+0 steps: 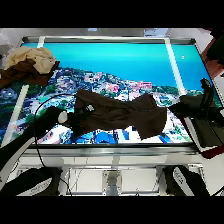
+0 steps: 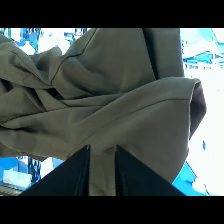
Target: Fold the shirts.
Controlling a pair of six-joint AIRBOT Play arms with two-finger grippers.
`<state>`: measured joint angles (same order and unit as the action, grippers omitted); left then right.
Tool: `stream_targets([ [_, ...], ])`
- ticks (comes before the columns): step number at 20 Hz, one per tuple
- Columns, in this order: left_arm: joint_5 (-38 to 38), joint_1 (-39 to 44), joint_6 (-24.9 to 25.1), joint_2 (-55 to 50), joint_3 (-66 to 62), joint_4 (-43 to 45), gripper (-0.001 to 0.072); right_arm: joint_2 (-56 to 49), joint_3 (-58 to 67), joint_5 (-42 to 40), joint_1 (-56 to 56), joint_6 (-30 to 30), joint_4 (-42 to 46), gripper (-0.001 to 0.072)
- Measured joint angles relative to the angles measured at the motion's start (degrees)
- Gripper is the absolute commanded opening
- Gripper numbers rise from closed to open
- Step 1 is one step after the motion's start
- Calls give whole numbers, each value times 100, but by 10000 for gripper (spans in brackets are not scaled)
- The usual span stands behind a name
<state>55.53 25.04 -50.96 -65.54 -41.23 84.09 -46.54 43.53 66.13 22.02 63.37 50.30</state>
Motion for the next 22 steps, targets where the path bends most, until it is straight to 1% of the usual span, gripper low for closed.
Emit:
stream_targets([
  [5, -74, 0, 105, -293, 2, 7, 501, 0, 0, -2, 0, 2, -11, 211],
  [6, -118, 0, 111, -323, 2, 37, 480, 0, 2, 0, 0, 2, -13, 211],
  [7, -181, 0, 129, -348, 2, 103, 414, 0, 0, 2, 0, 2, -13, 211],
  [8, -254, 0, 131, -365, 2, 146, 397, 0, 0, 7, 0, 2, -15, 211],
  [14, -588, 0, 144, -417, 2, 385, 397, 0, 0, 15, 0, 4, -15, 211],
  [22, -599, 0, 11, -675, -4, 420, 389, 0, 0, 15, 0, 4, -17, 210],
])
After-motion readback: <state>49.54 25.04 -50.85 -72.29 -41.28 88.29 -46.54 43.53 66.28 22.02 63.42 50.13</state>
